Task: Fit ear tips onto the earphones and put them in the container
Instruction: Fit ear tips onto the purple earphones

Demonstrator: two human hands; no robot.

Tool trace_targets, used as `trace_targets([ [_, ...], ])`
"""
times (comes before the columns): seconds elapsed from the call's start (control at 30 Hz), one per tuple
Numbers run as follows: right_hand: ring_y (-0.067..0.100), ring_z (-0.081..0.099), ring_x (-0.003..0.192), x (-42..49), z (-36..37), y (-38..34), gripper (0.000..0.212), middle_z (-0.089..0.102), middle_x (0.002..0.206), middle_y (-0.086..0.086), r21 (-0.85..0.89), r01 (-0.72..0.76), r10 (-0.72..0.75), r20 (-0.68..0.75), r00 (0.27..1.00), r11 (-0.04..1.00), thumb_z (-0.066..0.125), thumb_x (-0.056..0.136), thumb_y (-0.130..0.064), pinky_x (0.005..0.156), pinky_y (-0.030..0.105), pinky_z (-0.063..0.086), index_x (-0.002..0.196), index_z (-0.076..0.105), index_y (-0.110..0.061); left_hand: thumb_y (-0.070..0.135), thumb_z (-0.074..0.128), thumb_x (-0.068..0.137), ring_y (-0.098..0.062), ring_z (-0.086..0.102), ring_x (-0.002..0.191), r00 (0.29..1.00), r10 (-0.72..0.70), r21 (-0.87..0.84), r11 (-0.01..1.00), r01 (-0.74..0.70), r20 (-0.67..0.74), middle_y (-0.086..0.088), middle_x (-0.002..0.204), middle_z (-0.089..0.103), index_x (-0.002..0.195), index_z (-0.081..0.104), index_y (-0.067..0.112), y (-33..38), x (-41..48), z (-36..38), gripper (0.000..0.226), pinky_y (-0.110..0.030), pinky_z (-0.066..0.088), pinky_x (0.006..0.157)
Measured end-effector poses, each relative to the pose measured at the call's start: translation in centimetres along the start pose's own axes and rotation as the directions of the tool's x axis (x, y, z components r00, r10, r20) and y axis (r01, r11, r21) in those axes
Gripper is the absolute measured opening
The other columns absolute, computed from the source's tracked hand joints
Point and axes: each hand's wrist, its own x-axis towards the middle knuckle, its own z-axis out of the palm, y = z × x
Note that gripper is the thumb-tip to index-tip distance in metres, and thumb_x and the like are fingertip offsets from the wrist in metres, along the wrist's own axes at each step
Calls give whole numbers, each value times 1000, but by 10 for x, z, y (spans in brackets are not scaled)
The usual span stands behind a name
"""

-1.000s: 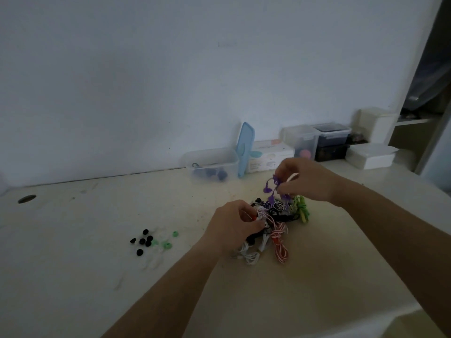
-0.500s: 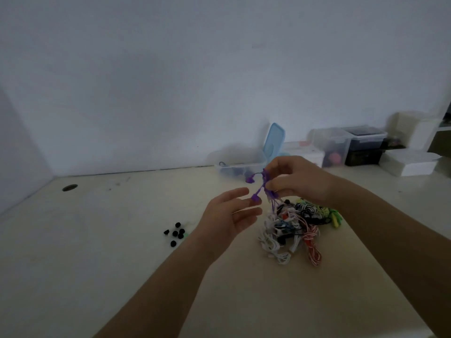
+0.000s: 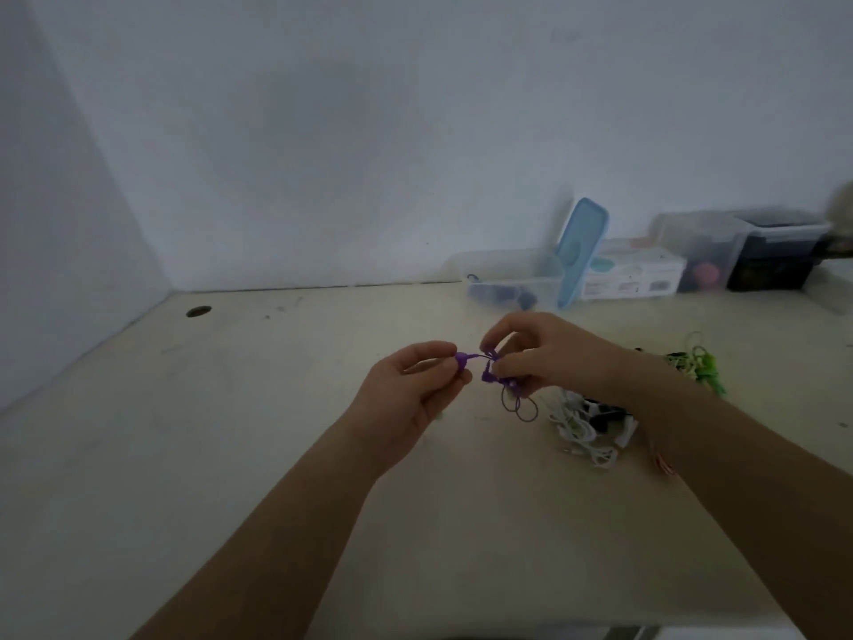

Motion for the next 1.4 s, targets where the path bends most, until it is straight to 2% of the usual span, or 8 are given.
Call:
trace_targets([
  [0.17,10,68,70,2,5,5,20,73,95,4,-278,-42,50,20,999,960,71,85,-18,70,27,60,104,65,-20,-8,63,87,-21,72,78,998,-31,73,997,35,-56,-11,83,74,93,68,2,-2,11,2,13,-22,59,69],
  [0.3,2,54,88,7,10,10,37,57,108,-9,-624,13,-58,-53,997,781,72,82,-48,73,21,42,113,62,-30,-7,66,86,-21,71,77,997,-13,172,985,26,-76,-16,90,71,93,68,0,-4,17,7,10,-23,60,69],
  [0.6,6,68,70,23,20,19,6,72,75,-7,-298,238,-320,-267,909,925,67,91,-20,72,25,55,93,73,-21,-5,67,87,-23,75,82,999,10,207,978,1,-54,-20,95,75,104,67,-2,10,27,2,17,-22,60,71],
  [0.8,12,64,70,30,18,18,17,71,82,0,219,233,-120,-431,894,948,58,98,-18,70,28,58,93,74,-16,10,72,85,-4,66,69,926,367,823,552,-136,-93,5,85,75,91,75,20,24,40,-31,12,-16,50,60],
  [0.9,16,66,63,34,19,18,18,68,79,8,432,193,-21,-373,928,881,56,100,-15,61,29,57,93,72,-10,16,70,88,2,61,79,935,355,945,302,-125,10,14,93,70,92,76,26,20,46,-36,13,-6,41,62],
  [1.0,18,64,60,42,22,21,18,65,70,9,372,175,-26,-373,928,912,56,99,-12,61,28,57,89,71,-9,21,69,89,-2,63,85,966,248,987,125,-102,68,12,96,70,96,76,29,18,51,-36,12,-15,46,73],
  [1.13,17,61,60,46,24,31,18,62,67,9,353,181,-43,-366,930,918,55,100,-13,69,34,56,92,70,-8,26,73,86,-5,65,73,986,140,993,66,-103,93,13,87,71,89,77,29,14,51,-35,6,-16,48,59],
  [1.4,14,65,65,46,20,37,13,70,69,0,322,204,-65,-394,917,924,62,96,-15,77,34,59,94,74,-16,26,76,84,-3,63,71,986,89,990,-2,-138,138,14,84,71,87,78,32,15,54,-35,7,-22,55,66],
])
